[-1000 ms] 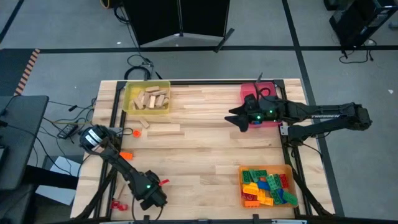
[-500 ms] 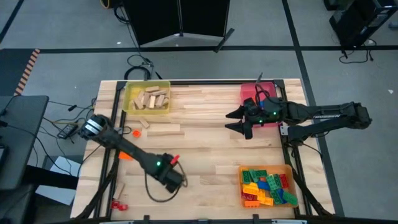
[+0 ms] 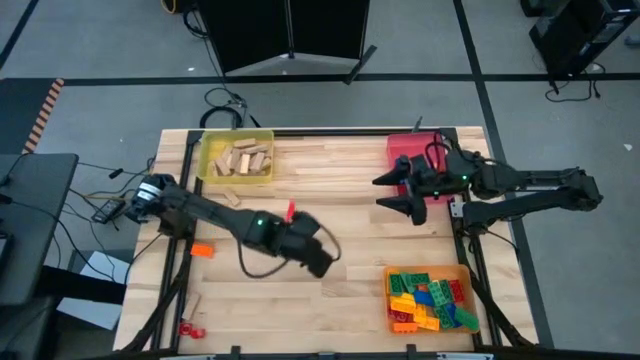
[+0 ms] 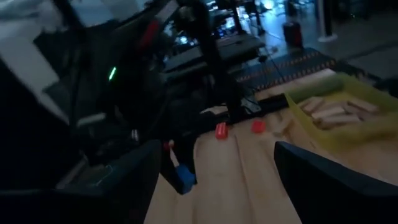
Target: Sort blocks by size
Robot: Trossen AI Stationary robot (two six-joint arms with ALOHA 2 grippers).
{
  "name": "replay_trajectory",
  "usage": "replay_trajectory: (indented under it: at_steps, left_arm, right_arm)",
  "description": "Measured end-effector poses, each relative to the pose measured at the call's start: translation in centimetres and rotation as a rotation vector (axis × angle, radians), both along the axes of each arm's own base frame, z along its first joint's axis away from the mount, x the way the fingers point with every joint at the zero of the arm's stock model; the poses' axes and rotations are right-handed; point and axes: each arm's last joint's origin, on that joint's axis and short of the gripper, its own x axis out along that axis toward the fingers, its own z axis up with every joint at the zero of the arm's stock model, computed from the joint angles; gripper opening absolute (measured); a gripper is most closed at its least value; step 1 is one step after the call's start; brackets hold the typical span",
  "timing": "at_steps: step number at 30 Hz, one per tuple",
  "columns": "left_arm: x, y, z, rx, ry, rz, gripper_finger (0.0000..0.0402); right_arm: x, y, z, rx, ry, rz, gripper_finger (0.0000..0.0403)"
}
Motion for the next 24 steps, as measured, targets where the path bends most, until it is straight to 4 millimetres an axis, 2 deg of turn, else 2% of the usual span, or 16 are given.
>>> replay_trajectory:
  at_steps: [6, 10, 19, 24]
  left_arm:
    - [2.9, 2.4, 2.7, -0.007, -0.267, -0.015, 0.0104]
    - [4.0, 3.9, 4.1, -0.043, -0.379, -0.046, 0.0104]
    - [5.4, 7.2, 5.5, -0.088, -0.54, -0.114, 0.0104]
    - [6.0, 8.9, 6.6, -0.118, -0.658, -0.194, 0.0104]
  right_arm:
    - [0.0, 0.9, -0.2, -0.148, 0.004, 0.094, 0.0317]
    - [-0.2, 1.9, -0.5, -0.239, 0.024, 0.114, 0.0306]
    - [-0.6, 3.7, -1.0, -0.537, 0.086, 0.03, 0.0289]
    - [-0.7, 4.2, -1.2, -0.597, 0.102, 0.026, 0.0294]
